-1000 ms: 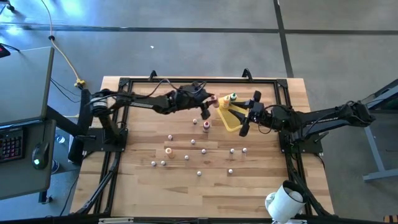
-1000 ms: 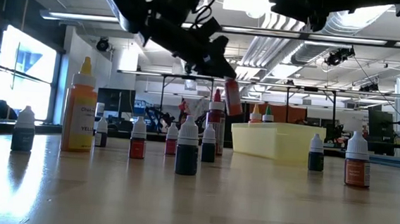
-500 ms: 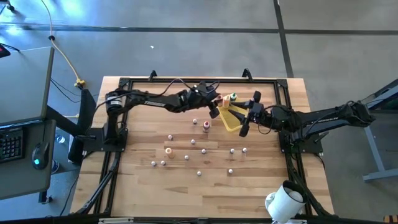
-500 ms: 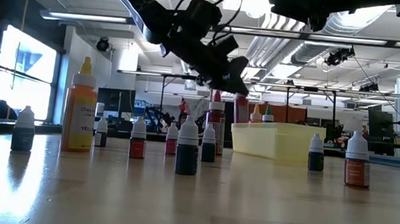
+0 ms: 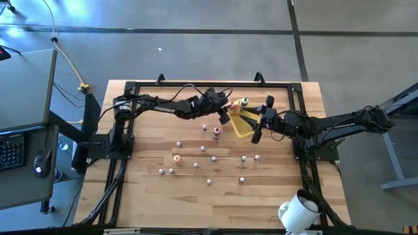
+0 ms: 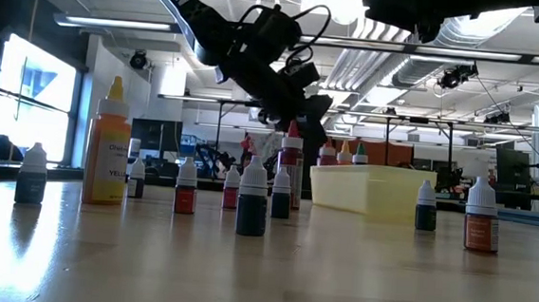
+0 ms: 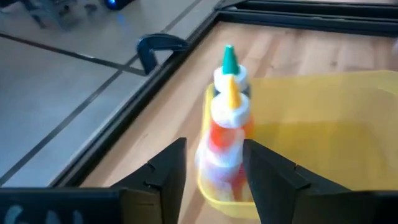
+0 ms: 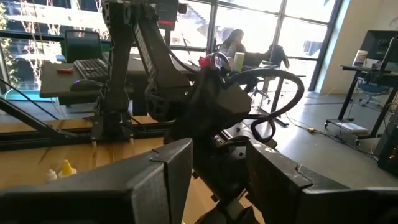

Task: Pick & Place food coloring
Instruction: Put the large orange food coloring bottle into the bin, then put the large red food coloring bottle into the bin

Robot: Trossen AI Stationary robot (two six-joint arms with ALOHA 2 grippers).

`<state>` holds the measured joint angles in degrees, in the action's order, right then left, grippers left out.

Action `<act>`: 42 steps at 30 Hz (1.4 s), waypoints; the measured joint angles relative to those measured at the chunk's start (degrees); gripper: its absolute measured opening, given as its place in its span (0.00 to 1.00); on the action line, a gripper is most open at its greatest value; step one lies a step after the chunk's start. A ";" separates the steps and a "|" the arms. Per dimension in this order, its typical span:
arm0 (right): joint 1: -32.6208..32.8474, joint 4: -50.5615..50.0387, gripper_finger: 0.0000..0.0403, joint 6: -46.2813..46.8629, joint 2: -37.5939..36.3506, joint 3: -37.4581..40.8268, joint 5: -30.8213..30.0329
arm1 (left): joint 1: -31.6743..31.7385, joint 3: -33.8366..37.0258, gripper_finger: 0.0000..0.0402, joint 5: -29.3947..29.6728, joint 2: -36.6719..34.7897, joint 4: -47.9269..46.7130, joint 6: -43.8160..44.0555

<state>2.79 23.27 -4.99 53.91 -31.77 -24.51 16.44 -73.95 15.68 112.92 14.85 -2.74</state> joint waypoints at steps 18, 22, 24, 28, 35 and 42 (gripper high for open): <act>0.00 -2.32 0.36 0.00 0.00 0.00 0.13 | 0.42 0.04 0.46 -1.79 -13.06 -11.56 -1.36; 0.00 -4.64 0.36 0.02 0.26 0.00 3.73 | 0.42 0.02 0.46 -1.64 -23.49 -22.13 -2.81; -0.11 -4.35 0.36 0.64 1.23 0.00 5.21 | 0.42 0.00 0.46 -1.66 -28.56 -27.98 -4.59; -1.53 -1.08 0.36 2.48 5.90 0.00 8.46 | 0.42 0.02 0.46 -2.07 -39.07 -37.68 -4.89; -5.76 8.19 0.36 2.73 18.01 0.00 15.81 | 0.42 0.63 0.46 -9.93 -54.65 -52.45 -2.50; -9.97 13.98 0.36 9.83 28.77 -0.04 23.15 | 0.40 8.18 0.46 -13.25 -66.18 -56.87 2.67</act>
<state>-7.18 37.25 4.84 82.68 -31.81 -1.36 16.84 -65.77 2.43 46.74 -42.02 -0.07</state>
